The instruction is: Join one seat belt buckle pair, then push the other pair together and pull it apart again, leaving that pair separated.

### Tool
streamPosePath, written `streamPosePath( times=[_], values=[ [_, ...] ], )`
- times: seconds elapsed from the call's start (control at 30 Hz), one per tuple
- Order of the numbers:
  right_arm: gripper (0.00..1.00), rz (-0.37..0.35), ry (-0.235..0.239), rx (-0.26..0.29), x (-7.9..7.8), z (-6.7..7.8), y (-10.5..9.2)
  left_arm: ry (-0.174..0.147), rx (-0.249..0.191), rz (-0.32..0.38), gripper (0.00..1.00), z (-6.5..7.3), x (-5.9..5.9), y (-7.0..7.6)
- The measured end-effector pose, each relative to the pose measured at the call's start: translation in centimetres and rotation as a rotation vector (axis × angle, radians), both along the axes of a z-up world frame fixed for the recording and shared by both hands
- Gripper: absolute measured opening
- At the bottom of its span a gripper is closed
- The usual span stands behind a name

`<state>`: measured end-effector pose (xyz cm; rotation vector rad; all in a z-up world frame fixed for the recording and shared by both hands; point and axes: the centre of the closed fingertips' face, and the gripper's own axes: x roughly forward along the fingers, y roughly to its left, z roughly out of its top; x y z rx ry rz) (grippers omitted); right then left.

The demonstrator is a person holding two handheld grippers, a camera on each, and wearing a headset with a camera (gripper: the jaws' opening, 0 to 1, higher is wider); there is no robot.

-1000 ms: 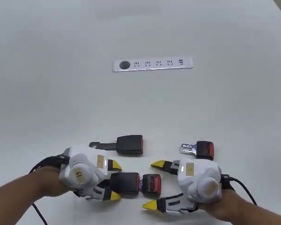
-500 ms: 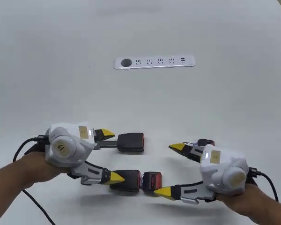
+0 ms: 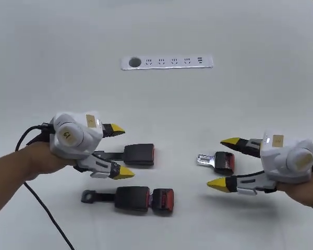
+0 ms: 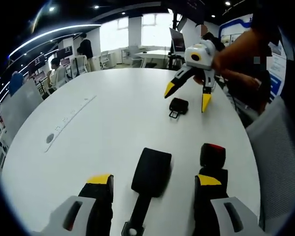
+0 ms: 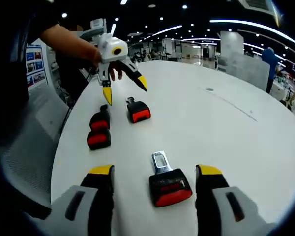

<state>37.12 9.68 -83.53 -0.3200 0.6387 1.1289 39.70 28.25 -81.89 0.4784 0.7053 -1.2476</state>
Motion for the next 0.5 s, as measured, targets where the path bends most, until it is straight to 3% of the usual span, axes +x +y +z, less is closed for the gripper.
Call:
streamPosePath(
  times=[0.03, 0.1, 0.5],
  values=[
    [0.68, 0.012, 0.006, -0.015, -0.1, -0.4, -0.3, 0.018, 0.005, 0.001, 0.69, -0.5, 0.0, 0.0],
    [0.65, 0.022, 0.017, -0.030, -0.1, -0.9, -0.6, 0.010, 0.029, -0.018, 0.67, -1.2, 0.1, 0.0],
    [0.55, 0.074, 0.045, -0.075, 0.2, -2.0, -2.0, 0.051, 0.050, -0.070, 0.57, -3.1, 0.0, -0.7]
  ],
)
